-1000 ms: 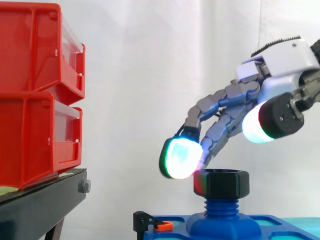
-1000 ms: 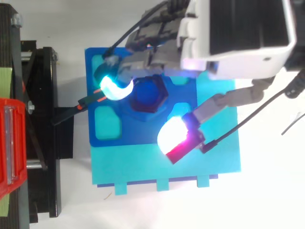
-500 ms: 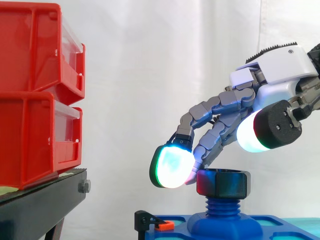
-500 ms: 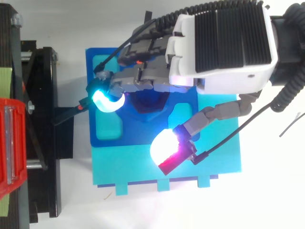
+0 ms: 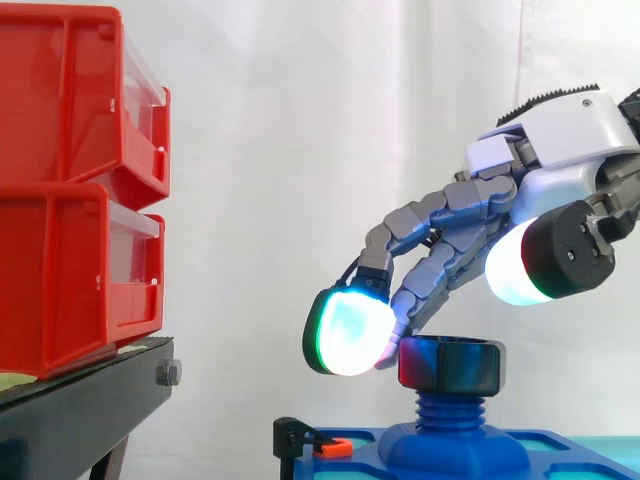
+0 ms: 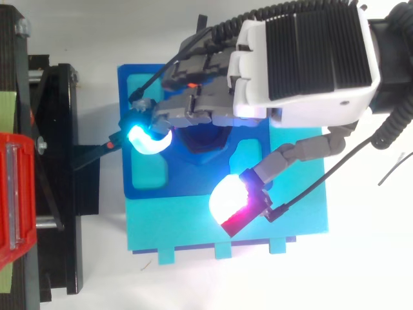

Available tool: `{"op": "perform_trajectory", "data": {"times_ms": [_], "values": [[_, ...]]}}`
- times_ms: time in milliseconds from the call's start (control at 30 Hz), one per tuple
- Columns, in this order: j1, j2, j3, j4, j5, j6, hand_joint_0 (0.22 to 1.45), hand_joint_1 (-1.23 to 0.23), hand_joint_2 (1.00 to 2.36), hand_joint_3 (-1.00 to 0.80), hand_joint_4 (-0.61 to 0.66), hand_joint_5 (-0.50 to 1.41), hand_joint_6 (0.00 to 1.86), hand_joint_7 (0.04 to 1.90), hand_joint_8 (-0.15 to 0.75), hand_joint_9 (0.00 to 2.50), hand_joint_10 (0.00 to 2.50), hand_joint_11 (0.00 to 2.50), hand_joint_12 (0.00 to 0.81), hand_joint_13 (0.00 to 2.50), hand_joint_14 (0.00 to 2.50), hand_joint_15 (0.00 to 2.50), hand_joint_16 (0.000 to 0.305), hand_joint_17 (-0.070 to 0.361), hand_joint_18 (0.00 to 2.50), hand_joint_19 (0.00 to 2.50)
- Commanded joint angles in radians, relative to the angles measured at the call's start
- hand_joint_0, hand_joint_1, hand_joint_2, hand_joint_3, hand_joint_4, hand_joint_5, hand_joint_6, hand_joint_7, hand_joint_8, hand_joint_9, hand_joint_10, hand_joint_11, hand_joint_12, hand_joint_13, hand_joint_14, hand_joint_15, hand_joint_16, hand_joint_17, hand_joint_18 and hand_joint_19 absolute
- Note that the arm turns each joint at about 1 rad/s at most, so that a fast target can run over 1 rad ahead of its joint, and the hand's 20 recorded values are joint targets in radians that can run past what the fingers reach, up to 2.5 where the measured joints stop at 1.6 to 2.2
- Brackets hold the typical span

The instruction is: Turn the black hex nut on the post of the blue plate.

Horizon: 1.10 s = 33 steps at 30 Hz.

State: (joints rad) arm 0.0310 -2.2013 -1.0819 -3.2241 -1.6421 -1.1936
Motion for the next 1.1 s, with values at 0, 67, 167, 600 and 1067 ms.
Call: {"op": "perform_trajectory", "data": {"times_ms": [0, 67, 167, 600, 1067], "values": [[-0.006, 0.0, 0.003, -0.005, -0.011, -0.011, 0.45, -0.42, 1.0, -0.5, 0.17, -0.19, 0.5, 0.93, 0.18, 0.43, 0.01, 0.21, 0.328, 0.49, 0.01, 0.27, 0.047, 0.106, 0.29, 0.32], [-0.011, 0.0, 0.007, -0.013, -0.016, -0.017, 0.46, -0.43, 1.0, -0.5, 0.17, -0.19, 0.5, 0.94, 0.18, 0.44, 0.01, 0.2, 0.327, 0.49, 0.01, 0.27, 0.047, 0.105, 0.29, 0.32], [-0.017, 0.0, 0.014, -0.022, -0.022, -0.026, 0.46, -0.45, 1.0, -0.5, 0.17, -0.19, 0.5, 0.95, 0.179, 0.44, 0.01, 0.21, 0.326, 0.5, 0.01, 0.28, 0.046, 0.105, 0.3, 0.32], [-0.034, 0.0, 0.014, -0.026, -0.045, -0.046, 0.46, -0.46, 1.0, -0.5, 0.18, -0.19, 0.5, 0.99, 0.18, 0.45, 0.01, 0.22, 0.327, 0.51, 0.01, 0.28, 0.046, 0.104, 0.31, 0.31], [-0.049, 0.0, 0.016, -0.04, -0.068, -0.067, 0.46, -0.47, 1.0, -0.5, 0.18, -0.18, 0.5, 1.03, 0.181, 0.46, 0.01, 0.24, 0.325, 0.51, 0.01, 0.27, 0.045, 0.102, 0.32, 0.3]]}}
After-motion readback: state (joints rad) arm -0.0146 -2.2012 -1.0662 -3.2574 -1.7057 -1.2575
